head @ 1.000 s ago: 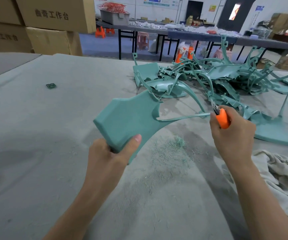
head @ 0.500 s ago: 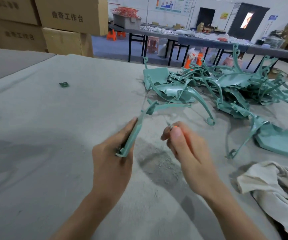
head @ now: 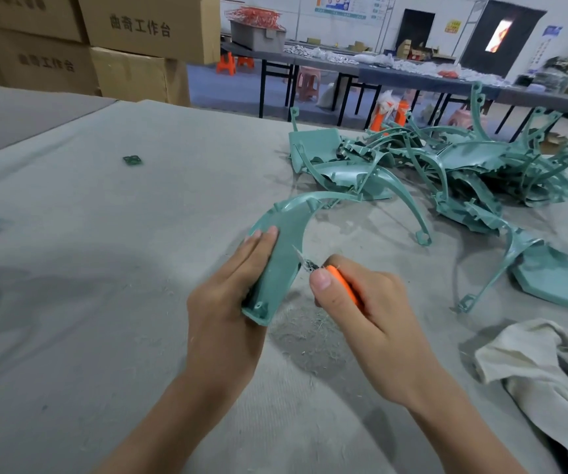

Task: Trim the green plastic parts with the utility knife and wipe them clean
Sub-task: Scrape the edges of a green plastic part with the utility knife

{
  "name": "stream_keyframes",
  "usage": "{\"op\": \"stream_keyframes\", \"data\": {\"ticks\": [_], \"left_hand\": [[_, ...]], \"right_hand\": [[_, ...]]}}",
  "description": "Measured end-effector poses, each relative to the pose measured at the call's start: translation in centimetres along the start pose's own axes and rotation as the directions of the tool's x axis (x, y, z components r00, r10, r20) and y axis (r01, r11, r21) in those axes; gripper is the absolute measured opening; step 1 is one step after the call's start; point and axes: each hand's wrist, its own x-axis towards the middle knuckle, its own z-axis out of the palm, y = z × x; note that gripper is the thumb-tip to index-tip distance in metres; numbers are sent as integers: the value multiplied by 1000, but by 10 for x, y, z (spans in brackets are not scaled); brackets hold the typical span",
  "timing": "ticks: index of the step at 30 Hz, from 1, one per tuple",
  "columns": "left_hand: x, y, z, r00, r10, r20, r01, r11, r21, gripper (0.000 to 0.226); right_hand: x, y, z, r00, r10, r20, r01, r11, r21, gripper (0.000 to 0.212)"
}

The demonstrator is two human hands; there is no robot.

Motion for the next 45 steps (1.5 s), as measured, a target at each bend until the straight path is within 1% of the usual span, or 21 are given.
{"op": "stream_keyframes", "data": {"ticks": [7, 10, 17, 23, 26, 30, 32, 35, 37, 41, 45], "left_hand": [[-1, 6, 1, 999, 16, 38, -19, 996, 92, 45], [-1, 8, 1, 999, 14, 46, -19, 993, 115, 46], [-2, 10, 3, 998, -1, 58, -4, 995, 96, 47], [-2, 11, 3, 998, 8, 64, -14, 996, 88, 47], [-1, 14, 3, 997, -11, 71, 5, 996, 87, 48], [0, 18, 3, 997, -16, 71, 10, 996, 86, 47], [0, 18, 3, 997, -20, 78, 11, 993, 115, 45], [-1, 18, 4, 996, -33, 88, 19, 989, 146, 57], [-1, 18, 4, 995, -24, 96, 10, 989, 145, 60], [-3, 16, 7, 995, -36, 92, 25, 993, 115, 61], [-4, 15, 9, 993, -53, 105, 41, 993, 115, 59]], "right_hand": [[3, 1, 1, 996, 47, -79, -52, 997, -57, 47], [4, 3, 2, 993, 61, -102, -70, 993, -92, 48], [6, 4, 3, 981, 81, -176, -116, 973, -200, 51], [8, 6, 4, 960, 95, -262, -179, 931, -318, 53], [9, 7, 5, 949, 90, -303, -206, 903, -377, 52], [10, 7, 5, 933, 82, -350, -230, 884, -406, 49], [10, 6, 5, 926, 78, -369, -238, 879, -413, 49], [11, 6, 4, 918, 80, -388, -260, 861, -437, 49], [12, 7, 2, 911, 86, -402, -281, 845, -455, 48], [13, 8, 1, 905, 91, -415, -298, 832, -468, 47], [13, 12, 5, 896, 61, -440, -296, 820, -489, 48]]}}
